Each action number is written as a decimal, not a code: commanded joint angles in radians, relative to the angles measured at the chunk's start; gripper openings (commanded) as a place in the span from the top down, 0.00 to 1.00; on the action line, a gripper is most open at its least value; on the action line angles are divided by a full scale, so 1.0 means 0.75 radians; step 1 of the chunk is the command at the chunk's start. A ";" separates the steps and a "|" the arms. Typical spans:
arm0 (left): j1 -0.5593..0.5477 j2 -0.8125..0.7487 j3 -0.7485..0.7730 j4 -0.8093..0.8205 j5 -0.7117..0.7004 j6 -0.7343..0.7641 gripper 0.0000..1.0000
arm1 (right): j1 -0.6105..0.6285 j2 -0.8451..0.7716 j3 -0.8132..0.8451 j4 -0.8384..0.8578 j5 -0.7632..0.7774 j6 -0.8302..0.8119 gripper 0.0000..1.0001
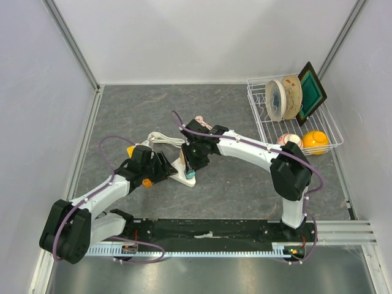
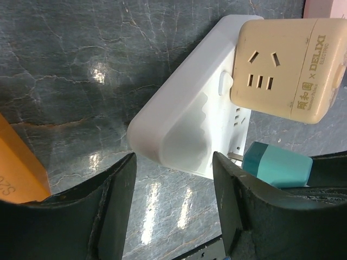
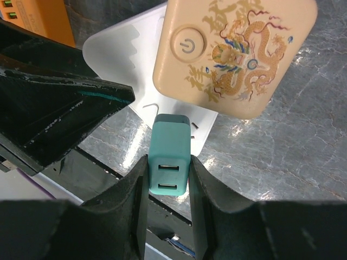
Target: Insert the plug
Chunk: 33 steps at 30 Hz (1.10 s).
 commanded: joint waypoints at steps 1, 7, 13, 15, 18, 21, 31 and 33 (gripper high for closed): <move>0.005 -0.005 -0.005 0.051 0.027 -0.041 0.36 | 0.004 -0.070 -0.043 0.015 0.027 0.034 1.00; 0.005 -0.007 -0.001 0.053 0.025 -0.043 0.36 | 0.006 -0.098 -0.082 0.001 0.045 0.045 1.00; 0.005 -0.011 -0.003 0.053 0.029 -0.045 0.36 | 0.008 -0.086 -0.094 0.031 0.053 0.065 1.00; 0.003 -0.011 -0.001 0.051 0.031 -0.045 0.36 | 0.010 -0.076 -0.090 0.036 0.049 0.069 1.00; 0.003 -0.011 -0.001 0.053 0.037 -0.045 0.36 | 0.012 -0.066 -0.084 0.046 0.047 0.081 1.00; 0.003 -0.009 -0.003 0.055 0.039 -0.049 0.36 | 0.014 -0.070 -0.078 0.076 0.039 0.110 1.00; 0.003 -0.001 -0.007 0.071 0.056 -0.059 0.36 | 0.018 -0.070 -0.080 0.089 0.082 0.155 1.00; 0.003 -0.015 0.005 0.053 0.033 -0.055 0.33 | 0.018 -0.076 -0.098 0.085 0.090 0.157 1.00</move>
